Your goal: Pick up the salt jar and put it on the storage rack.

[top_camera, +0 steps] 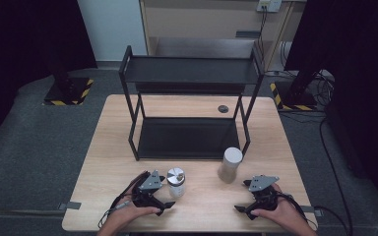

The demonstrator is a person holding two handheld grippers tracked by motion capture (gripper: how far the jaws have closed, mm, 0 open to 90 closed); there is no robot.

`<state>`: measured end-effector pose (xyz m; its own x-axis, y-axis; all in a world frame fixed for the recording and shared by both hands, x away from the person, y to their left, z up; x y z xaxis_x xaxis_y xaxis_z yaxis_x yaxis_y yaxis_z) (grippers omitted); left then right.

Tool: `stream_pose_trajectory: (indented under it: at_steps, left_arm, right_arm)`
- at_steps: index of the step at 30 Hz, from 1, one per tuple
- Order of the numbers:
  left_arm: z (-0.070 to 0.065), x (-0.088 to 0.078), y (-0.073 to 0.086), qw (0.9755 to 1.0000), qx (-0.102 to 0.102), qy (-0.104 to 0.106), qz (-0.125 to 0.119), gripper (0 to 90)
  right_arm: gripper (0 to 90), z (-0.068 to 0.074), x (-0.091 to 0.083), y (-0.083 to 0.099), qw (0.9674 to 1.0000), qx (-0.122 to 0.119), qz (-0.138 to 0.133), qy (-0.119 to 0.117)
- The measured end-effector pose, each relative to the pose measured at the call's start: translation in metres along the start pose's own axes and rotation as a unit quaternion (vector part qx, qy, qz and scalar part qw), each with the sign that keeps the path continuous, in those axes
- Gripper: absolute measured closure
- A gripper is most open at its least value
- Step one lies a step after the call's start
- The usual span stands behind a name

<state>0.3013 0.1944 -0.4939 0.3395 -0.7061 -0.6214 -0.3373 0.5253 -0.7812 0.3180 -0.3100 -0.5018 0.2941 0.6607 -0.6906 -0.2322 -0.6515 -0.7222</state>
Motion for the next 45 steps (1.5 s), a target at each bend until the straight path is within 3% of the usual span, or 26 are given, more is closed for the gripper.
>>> stream_pose_trajectory:
  at_steps: [7,28,45]
  left_arm:
    - [0.003,0.004,-0.002,0.9999,-0.002,0.005,-0.015,2.5]
    - [0.008,0.016,-0.008,0.9995,0.004,0.01,-0.028,3.5]
    - [0.011,0.022,-0.01,0.9987,0.002,0.013,-0.049,11.5]
  right_arm:
    - [1.3,0.0,0.0,0.0,1.0,0.001,0.0,0.001]
    - [1.3,0.004,0.0,0.0,0.9999,0.008,0.001,0.008]
    - [1.3,0.008,-0.001,0.0,0.9998,0.015,0.001,0.015]
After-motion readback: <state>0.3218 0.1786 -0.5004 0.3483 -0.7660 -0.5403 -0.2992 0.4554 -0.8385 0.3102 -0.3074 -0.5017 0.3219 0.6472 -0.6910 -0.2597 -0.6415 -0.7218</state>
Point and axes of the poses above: each handheld gripper's, and its own axes: x roughly forward along the jaws, y roughly out of its underside, z roughly to its left, the point moved 7 cm from there along x, roughly forward along the jaws, and after that the axes turned 3 degrees about -x, right-handed, at the moved point
